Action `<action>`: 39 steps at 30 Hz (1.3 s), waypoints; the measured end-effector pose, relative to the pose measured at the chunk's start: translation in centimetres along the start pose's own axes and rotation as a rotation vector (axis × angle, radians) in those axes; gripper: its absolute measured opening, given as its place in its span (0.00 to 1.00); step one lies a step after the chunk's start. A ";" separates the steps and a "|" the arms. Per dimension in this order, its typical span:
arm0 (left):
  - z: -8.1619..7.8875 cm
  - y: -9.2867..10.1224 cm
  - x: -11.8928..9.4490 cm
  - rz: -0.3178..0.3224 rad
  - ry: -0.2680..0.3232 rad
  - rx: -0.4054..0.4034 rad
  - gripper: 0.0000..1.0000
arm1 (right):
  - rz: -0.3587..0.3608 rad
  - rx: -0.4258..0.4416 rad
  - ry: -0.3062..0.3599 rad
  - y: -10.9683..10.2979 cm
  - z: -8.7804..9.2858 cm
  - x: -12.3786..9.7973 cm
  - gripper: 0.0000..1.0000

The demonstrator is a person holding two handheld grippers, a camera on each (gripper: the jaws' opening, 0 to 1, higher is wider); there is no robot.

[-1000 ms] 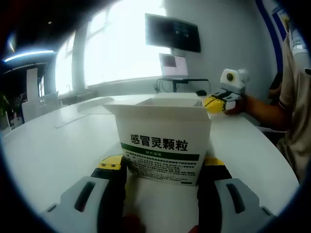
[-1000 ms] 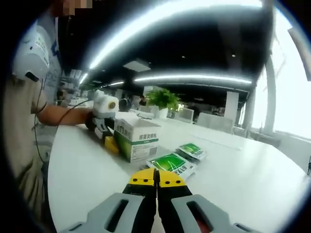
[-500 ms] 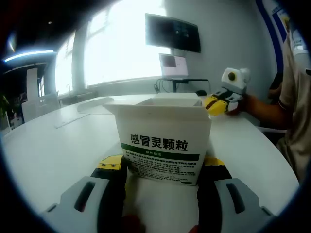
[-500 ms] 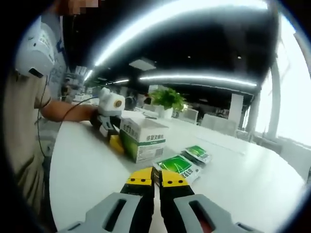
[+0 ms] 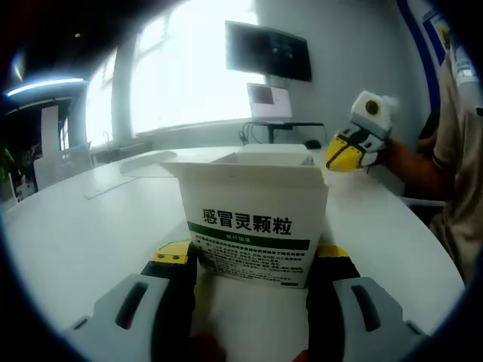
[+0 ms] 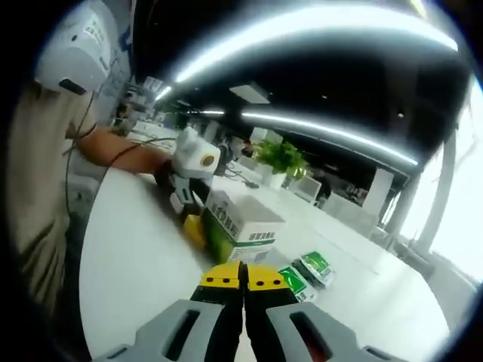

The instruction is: Take out ganmaoling bag from box put it on table

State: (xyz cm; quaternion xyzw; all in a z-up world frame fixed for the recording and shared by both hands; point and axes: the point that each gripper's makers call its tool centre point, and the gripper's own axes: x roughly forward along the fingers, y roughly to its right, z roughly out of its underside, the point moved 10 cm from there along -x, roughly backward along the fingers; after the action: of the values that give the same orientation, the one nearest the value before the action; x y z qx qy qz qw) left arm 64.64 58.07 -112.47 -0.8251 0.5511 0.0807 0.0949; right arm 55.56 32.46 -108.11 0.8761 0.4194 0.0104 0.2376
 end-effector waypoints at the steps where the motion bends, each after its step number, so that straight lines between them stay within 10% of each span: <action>1: 0.0 0.0 0.0 0.000 0.000 0.000 0.49 | -0.004 -0.017 0.003 0.1 -0.4 0.1 0.00; 39: 0.0 0.0 0.0 0.001 0.000 0.001 0.49 | -0.166 -0.238 0.053 2.5 -6.5 3.9 0.00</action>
State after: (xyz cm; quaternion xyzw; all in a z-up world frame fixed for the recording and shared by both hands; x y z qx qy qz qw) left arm 64.66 58.03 -112.47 -0.8248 0.5515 0.0806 0.0953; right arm 58.51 36.65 -102.03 0.8035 0.4924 0.0635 0.3285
